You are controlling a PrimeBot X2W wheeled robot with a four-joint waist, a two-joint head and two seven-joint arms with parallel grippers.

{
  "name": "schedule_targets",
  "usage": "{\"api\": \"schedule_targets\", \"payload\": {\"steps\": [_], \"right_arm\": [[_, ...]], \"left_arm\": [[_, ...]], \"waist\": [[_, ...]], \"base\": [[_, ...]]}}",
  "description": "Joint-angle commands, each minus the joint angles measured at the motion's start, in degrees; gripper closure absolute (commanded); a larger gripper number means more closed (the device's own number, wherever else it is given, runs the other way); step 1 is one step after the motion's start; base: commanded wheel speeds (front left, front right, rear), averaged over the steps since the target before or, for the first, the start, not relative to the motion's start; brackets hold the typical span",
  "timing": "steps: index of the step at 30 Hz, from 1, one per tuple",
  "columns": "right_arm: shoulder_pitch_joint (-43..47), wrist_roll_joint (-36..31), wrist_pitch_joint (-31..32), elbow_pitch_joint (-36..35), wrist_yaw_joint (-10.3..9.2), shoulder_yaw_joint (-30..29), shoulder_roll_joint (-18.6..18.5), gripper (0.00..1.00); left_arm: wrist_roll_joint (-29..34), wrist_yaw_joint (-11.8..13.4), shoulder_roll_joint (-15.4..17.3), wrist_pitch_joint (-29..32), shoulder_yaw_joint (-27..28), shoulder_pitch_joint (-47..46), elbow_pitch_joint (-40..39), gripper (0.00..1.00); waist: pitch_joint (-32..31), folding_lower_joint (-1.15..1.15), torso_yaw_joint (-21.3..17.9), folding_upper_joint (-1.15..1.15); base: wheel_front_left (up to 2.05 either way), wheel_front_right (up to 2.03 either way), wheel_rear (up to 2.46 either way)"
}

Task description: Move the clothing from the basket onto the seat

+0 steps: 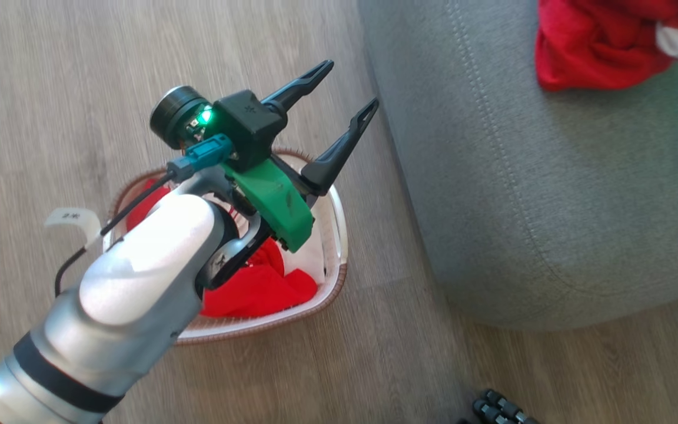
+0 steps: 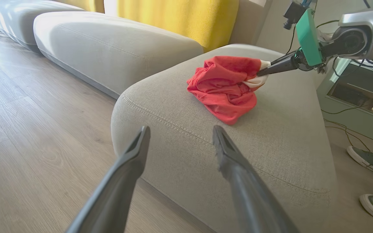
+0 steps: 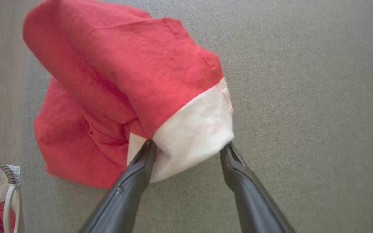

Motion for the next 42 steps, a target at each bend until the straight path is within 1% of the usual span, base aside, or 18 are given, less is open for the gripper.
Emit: {"api": "schedule_targets", "payload": {"steps": [1, 7, 13, 14, 19, 21, 27, 31, 36, 39, 42], "right_arm": [[1.1, 0.8, 0.6, -1.2, 0.40, 0.8, -2.1, 0.00], [2.8, 2.7, 0.6, -3.1, 0.40, 3.7, -4.0, 0.00], [4.3, 4.4, -3.4, -7.6, 0.40, 5.5, -6.6, 0.00], [4.3, 4.4, -3.4, -7.6, 0.40, 5.5, -6.6, 0.00], [5.1, 5.8, -8.1, -12.1, 0.40, 5.9, -7.9, 0.00], [5.6, 7.0, -11.5, -13.9, 0.40, 5.1, -7.6, 0.00], [10.1, 7.3, -17.6, -17.6, 0.40, 5.5, -8.3, 0.00], [13.3, 7.4, -21.2, -19.6, 0.40, 4.1, -8.3, 0.00], [17.8, 5.6, -25.7, -23.0, 0.40, 1.4, -7.8, 0.00], [20.9, 3.7, -28.7, -24.6, 0.40, -1.9, -6.8, 0.00], [25.1, 1.1, -31.2, -26.0, 0.40, -6.1, -4.8, 0.00]], "left_arm": [[-0.4, 0.3, 0.6, -0.5, 2.0, -0.1, -1.3, 0.00], [-1.4, 1.0, 0.7, -1.5, 2.2, 1.8, -0.5, 0.00], [-2.3, 2.1, 1.5, -2.5, 3.0, 3.8, -0.3, 0.00], [-2.3, 2.1, 1.5, -2.5, 3.0, 3.8, -0.3, 0.00], [-4.0, 3.6, 2.3, -3.8, 4.7, 6.1, -0.3, 0.00], [-4.6, 4.5, 3.0, -4.8, 5.9, 7.0, -0.3, 0.00], [-6.1, 6.5, 5.1, -6.5, 8.6, 9.7, -0.5, 0.00], [-7.0, 7.9, 6.2, -7.3, 9.8, 11.9, -0.7, 0.00], [-7.8, 9.8, 7.6, -8.2, 11.1, 15.1, -1.1, 0.00], [-8.3, 11.1, 8.6, -8.7, 12.0, 17.2, -1.5, 0.00], [-8.8, 12.5, 9.4, -9.4, 13.0, 19.6, -2.2, 0.00]], "waist": [[-1.7, 0.00, -0.5, 0.00], [-5.8, 0.00, -1.1, 0.00], [-9.9, 0.00, -1.2, 0.00], [-9.9, 0.00, -1.2, 0.00], [-12.9, 0.00, -1.0, 0.00], [-14.0, 0.00, -0.7, 0.00], [-16.8, 0.00, 1.2, 0.00], [-18.8, 0.00, 2.9, 0.00], [-20.9, 0.00, 5.0, 0.00], [-22.1, 0.00, 6.2, 0.00], [-23.4, 0.00, 7.4, 0.00]], "base": [[0.00, 0.00, 0.00], [0.00, 0.00, 0.00], [0.00, 0.00, 0.00], [0.00, 0.00, 0.00], [0.00, 0.00, 0.00], [0.00, 0.00, 0.00], [0.00, 0.00, 0.00], [0.00, 0.00, 0.00], [0.00, 0.00, 0.00], [0.00, 0.00, 0.00], [0.00, 0.00, 0.00]]}}
